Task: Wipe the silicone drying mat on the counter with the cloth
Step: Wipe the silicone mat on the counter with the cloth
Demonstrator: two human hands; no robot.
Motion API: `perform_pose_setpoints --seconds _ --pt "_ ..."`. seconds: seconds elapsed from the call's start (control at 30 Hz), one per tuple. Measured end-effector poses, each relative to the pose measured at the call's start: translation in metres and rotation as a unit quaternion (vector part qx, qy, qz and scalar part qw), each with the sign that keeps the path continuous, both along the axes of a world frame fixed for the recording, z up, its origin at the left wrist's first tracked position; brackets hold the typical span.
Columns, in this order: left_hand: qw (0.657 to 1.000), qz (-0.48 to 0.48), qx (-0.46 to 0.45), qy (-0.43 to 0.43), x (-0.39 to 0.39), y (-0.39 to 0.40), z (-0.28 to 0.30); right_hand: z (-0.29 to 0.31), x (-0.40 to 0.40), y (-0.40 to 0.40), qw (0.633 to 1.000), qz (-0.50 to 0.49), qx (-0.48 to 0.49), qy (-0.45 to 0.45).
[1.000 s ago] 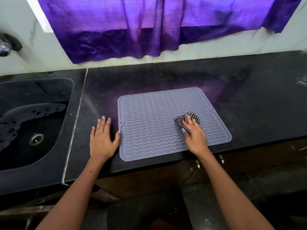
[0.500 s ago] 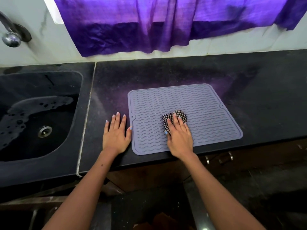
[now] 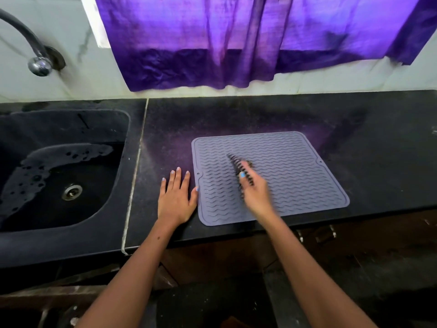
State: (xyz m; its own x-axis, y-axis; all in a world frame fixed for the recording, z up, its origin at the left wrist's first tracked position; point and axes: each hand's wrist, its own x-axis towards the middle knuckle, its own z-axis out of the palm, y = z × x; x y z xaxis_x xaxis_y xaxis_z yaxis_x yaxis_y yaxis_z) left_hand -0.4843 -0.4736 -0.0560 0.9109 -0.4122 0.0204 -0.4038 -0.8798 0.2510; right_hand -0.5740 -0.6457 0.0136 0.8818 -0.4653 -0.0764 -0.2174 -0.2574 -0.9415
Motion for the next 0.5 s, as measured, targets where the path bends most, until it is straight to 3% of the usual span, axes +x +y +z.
perform_pose_setpoints --seconds 0.07,0.13,0.2,0.3,0.37,0.43,0.5 --pt "1.0 0.0 -0.005 -0.001 0.0 0.0 0.0 -0.023 -0.007 0.026 0.969 0.108 -0.219 0.032" --pt "1.0 0.001 0.004 -0.005 0.0 -0.001 0.0 -0.048 -0.012 0.038 0.897 0.149 -0.414 0.047" --pt "1.0 0.005 0.011 -0.007 -0.001 -0.002 0.0 -0.053 -0.009 0.035 0.878 0.157 -0.446 0.071" --pt "1.0 0.007 0.012 -0.005 -0.002 -0.003 0.001 -0.05 0.0 0.023 0.896 0.196 -0.391 0.072" --pt "1.0 0.01 0.012 -0.006 -0.001 -0.003 0.001 -0.044 0.006 0.017 0.933 0.189 -0.299 0.059" --pt "1.0 0.009 0.006 -0.006 -0.001 -0.003 0.001 -0.033 0.011 0.011 0.988 0.125 -0.066 0.068" --pt "1.0 0.007 -0.001 -0.003 -0.001 -0.002 0.001 -0.017 0.018 0.004 0.976 0.027 0.212 0.051"
